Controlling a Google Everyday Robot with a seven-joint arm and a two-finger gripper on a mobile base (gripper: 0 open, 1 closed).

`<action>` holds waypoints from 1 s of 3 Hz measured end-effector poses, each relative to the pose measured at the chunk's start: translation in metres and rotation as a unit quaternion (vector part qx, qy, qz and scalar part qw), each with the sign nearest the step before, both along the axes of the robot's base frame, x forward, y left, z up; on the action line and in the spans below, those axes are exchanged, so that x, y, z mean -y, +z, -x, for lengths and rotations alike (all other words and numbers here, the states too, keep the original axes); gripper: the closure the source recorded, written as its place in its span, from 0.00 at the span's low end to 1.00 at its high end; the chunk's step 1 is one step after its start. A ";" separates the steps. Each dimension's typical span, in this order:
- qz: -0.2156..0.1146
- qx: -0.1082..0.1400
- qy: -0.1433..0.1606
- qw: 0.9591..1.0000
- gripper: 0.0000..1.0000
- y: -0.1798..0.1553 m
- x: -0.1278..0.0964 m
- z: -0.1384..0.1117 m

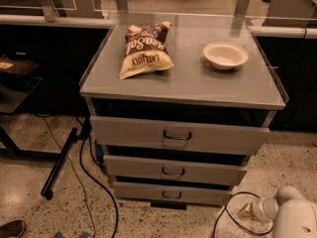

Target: Close bottom drawer

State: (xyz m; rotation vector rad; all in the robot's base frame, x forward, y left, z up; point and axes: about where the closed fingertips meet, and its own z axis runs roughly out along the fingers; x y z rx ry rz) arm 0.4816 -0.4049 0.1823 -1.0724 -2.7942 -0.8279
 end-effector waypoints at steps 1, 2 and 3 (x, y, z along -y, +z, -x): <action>0.000 0.000 0.000 1.000 0.13 0.000 0.000 0.000; 0.000 0.000 0.000 1.000 0.00 0.000 0.000 0.000; 0.000 0.000 0.000 1.000 0.00 0.000 0.000 0.000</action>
Offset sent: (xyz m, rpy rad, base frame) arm 0.0000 0.0000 0.0000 0.0000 0.0000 0.0000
